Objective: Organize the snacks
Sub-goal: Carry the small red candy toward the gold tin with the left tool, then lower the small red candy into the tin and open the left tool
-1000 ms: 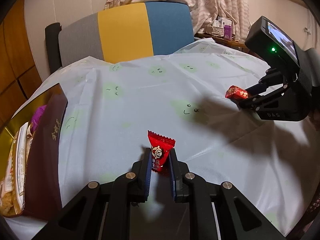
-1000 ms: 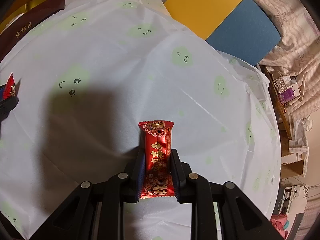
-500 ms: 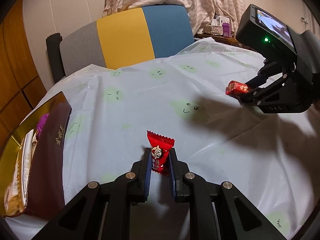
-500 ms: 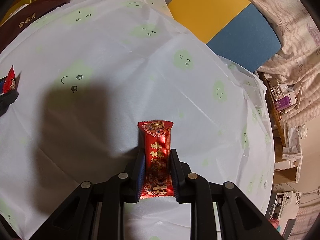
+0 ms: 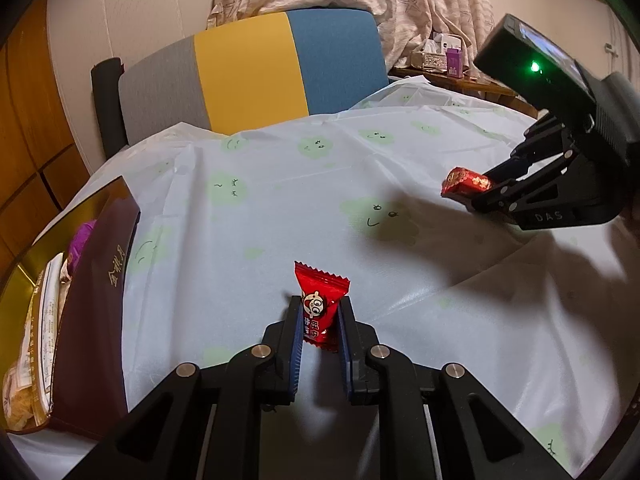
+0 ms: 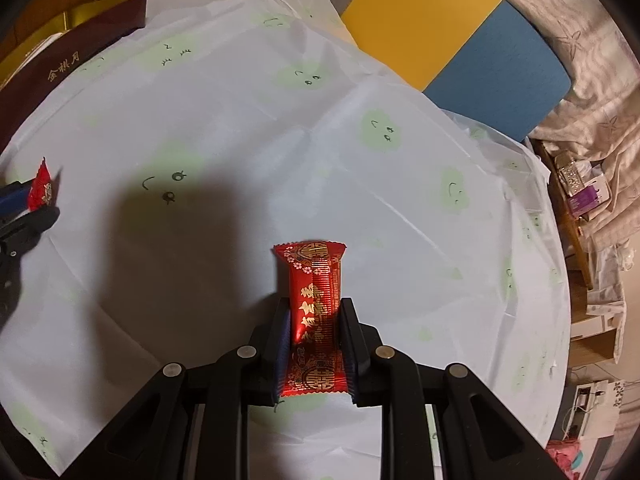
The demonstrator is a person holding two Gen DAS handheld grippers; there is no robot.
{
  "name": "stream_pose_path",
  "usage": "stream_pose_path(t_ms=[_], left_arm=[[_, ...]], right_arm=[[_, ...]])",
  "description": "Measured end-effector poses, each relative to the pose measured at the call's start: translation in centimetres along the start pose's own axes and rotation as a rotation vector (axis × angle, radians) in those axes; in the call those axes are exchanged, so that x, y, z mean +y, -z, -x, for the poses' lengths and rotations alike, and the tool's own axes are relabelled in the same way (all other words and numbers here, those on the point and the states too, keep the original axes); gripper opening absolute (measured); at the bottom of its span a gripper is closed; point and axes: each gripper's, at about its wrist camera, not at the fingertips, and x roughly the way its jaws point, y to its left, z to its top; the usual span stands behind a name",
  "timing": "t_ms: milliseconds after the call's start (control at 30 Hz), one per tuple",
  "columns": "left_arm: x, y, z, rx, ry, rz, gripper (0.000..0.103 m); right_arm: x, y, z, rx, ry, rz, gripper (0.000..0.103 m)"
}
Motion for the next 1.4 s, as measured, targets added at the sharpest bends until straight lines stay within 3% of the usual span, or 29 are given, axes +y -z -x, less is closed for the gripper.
stream_pose_path(t_ms=[267,467,767,1067,1400], left_arm=[[0.3,-0.6,0.1,0.029,0.018,0.019,0.016],[0.0,-1.2,0.8,0.04,0.074,0.038,0.016],[3.1,-4.2,4.6,-0.03,0.096,0.16,0.016],[11.8,-5.9,6.7,-0.055,-0.014,0.36,0.016],[23.2,-5.0,6.0,0.005,-0.192,0.608,0.016]], right_arm=[[-0.2,0.2,-0.2,0.002,-0.016,-0.012,0.023],[-0.2,0.1,-0.3,-0.002,-0.006,0.001,0.023],[0.0,0.2,-0.2,-0.004,-0.002,0.003,0.023],[0.2,0.2,-0.2,-0.005,0.006,0.009,0.023],[0.1,0.3,-0.2,-0.006,0.02,0.018,0.023]])
